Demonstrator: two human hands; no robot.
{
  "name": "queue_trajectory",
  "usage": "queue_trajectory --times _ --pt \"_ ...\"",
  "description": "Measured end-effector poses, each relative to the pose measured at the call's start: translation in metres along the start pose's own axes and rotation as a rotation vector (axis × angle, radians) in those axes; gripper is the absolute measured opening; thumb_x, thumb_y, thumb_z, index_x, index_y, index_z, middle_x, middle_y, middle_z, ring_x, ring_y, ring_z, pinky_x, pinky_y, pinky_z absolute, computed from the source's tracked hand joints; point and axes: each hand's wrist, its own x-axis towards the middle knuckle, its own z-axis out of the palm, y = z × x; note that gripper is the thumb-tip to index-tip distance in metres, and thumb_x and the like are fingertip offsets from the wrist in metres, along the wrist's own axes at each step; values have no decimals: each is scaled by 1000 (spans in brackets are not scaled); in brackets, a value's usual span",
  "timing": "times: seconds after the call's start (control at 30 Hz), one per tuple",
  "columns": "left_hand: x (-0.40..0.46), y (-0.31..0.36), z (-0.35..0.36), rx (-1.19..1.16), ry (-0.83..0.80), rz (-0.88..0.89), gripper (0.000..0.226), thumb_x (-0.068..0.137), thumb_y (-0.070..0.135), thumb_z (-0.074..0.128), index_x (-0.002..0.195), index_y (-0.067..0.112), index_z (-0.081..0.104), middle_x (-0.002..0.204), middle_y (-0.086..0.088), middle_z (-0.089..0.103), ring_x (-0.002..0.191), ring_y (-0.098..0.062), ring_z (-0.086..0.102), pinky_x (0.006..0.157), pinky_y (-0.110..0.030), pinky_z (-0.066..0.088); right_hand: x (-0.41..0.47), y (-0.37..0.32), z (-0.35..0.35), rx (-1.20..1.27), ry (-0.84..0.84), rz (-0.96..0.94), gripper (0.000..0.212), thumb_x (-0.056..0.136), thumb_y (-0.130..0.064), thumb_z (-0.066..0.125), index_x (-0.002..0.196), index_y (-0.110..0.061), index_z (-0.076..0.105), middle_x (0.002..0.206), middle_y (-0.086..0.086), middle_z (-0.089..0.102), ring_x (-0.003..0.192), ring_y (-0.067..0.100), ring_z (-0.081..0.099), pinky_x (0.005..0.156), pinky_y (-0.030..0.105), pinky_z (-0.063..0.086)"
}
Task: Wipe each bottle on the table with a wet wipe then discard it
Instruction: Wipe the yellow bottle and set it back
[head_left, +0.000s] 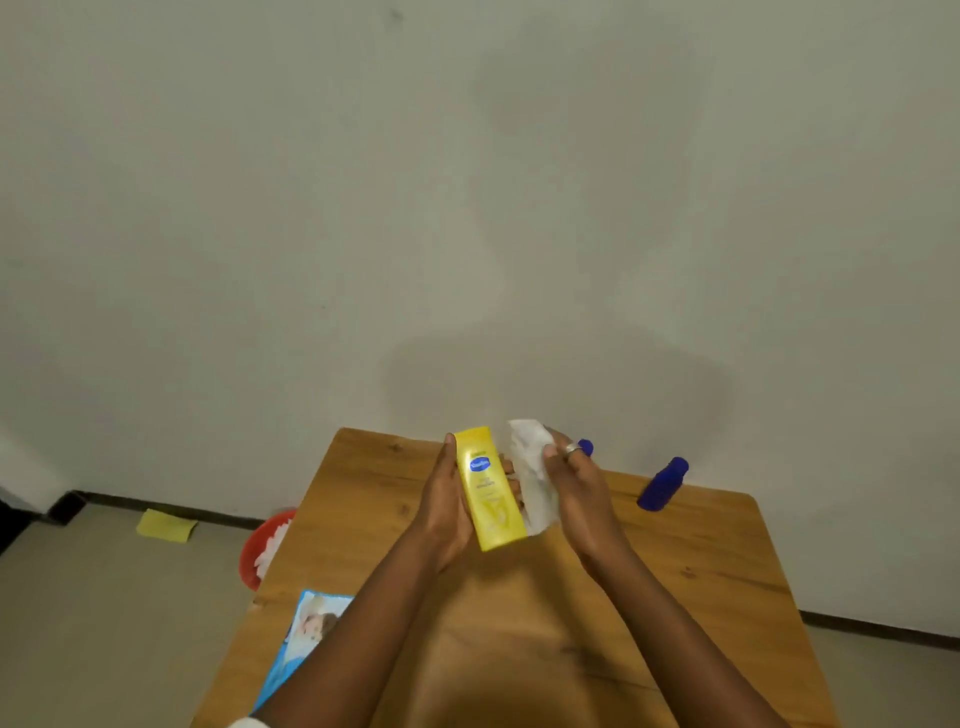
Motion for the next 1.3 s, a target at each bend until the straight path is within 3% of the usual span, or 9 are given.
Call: queue_trajectory --times 0.07,0.17,0.33,0.43,0.6,0.77,0.97,1.17,1.3 --pt "-25 -8 26 -30 -22 31 65 99 56 30 126 6 60 115 -19 70 100 -31 70 88 -45 53 -28 -15 5 -213 -167 -157 38 104 -31 39 141 -35 43 132 -6 60 112 -5 59 93 17 49" --pt "-59 -16 56 -17 24 47 66 93 64 37 124 11 61 104 -12 76 105 -26 67 85 -40 51 -63 -21 12 -681 -252 -396 55 104 -24 37 154 -23 15 163 0 15 149 11 12 122 34 16" --pt "-89 -13 64 -2 75 152 71 91 68 34 123 10 59 104 -16 74 102 -31 65 87 -44 51 -102 -10 -14 -1023 -340 -703 69 99 -54 21 154 -23 -8 161 -10 -15 144 -2 -22 120 28 -9" --pt "-102 -17 68 -35 8 182 77 92 68 30 139 10 49 131 -21 61 121 -37 58 98 -49 47 -109 -9 -37 -1065 -312 -672 75 96 -61 21 151 -25 -16 156 -13 -27 139 -6 -31 115 25 -14" --pt "-117 -32 96 60 -33 179 70 93 66 29 130 12 56 121 -16 69 113 -32 65 95 -45 49 -107 -31 -39 -1013 -224 -596 76 97 -60 23 140 -31 -32 146 -19 -40 132 -7 -41 113 22 -18" --pt "-120 -12 96 49 -29 214 76 92 66 35 135 7 54 129 -19 63 112 -32 64 88 -42 52 -130 -34 -37 -1123 -304 -728 74 99 -59 21 152 -23 -15 158 -11 -26 144 2 -26 122 32 -10" --pt "-128 -6 108 90 -144 150 72 95 63 30 127 6 60 121 -20 68 107 -34 67 91 -44 51 -118 -46 -49 -1025 -219 -587 78 97 -62 25 149 -28 -23 152 -19 -35 140 -4 -30 121 25 -4" --pt "-128 8 112 95 -157 168 70 93 63 39 115 2 69 108 -18 71 96 -29 69 91 -41 53 -135 -56 -24 -1110 -235 -718 77 98 -61 24 149 -26 -21 154 -15 -32 140 0 -32 115 31 -19" --pt "-124 14 107 78 -129 183 50 95 49 47 99 6 72 91 -15 73 80 -26 71 84 -42 53 -129 -27 -36 -1086 -162 -751 77 100 -16 47 154 -25 -7 160 -15 -20 149 5 -6 117 33 32"
